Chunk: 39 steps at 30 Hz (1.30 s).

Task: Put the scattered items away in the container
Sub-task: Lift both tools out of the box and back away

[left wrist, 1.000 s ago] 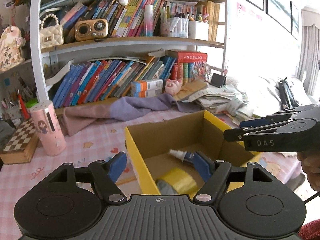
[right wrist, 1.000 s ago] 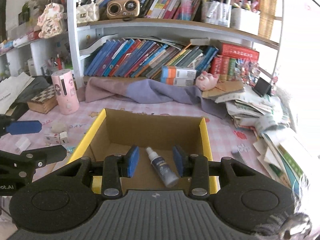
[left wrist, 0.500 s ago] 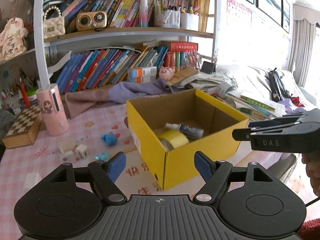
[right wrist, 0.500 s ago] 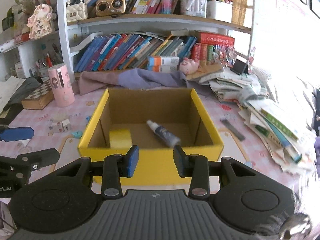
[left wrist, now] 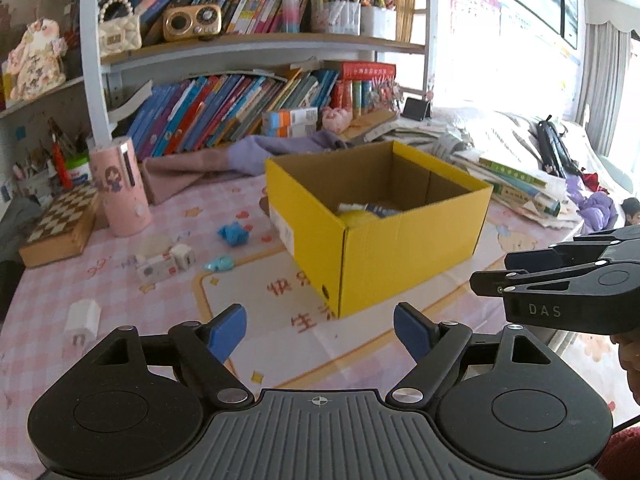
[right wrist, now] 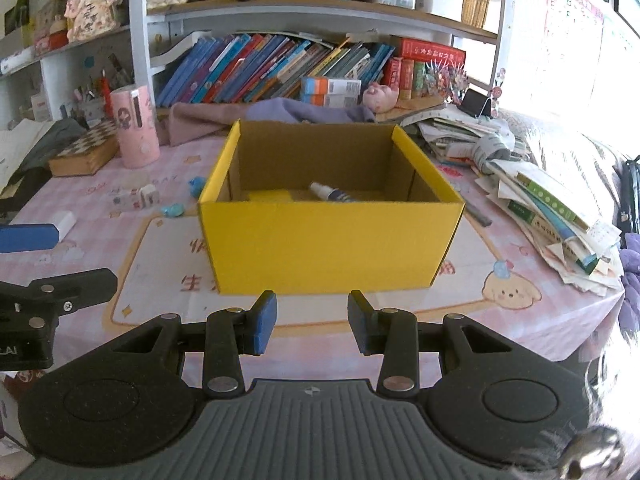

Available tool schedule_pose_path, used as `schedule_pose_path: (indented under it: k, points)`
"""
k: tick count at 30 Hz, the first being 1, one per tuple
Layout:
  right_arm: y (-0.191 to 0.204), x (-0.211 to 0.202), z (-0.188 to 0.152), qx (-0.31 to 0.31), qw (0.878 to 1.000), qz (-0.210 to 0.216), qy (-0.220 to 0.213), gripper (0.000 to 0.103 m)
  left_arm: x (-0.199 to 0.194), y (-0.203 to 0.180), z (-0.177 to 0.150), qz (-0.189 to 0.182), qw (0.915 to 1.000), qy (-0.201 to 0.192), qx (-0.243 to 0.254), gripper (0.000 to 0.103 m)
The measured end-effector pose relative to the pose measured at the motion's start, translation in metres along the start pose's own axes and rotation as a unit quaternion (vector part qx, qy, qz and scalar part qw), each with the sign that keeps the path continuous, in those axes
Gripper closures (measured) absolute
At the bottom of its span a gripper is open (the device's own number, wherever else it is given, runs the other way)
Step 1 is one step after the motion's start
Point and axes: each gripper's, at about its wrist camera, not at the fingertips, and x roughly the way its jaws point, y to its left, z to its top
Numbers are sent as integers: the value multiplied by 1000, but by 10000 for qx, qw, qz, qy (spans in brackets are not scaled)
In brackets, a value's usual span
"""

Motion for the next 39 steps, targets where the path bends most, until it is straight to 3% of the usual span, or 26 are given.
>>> schedule_pose_path:
  k: [26,39]
  points:
    - [48,5,-18,-370,9971,506,432,59,-6,25,-25,292,9985,345,-304,20]
    - [86,11,-12,-770,9916,931,459,58,-26,57,-40,750,9941,387,-678,20]
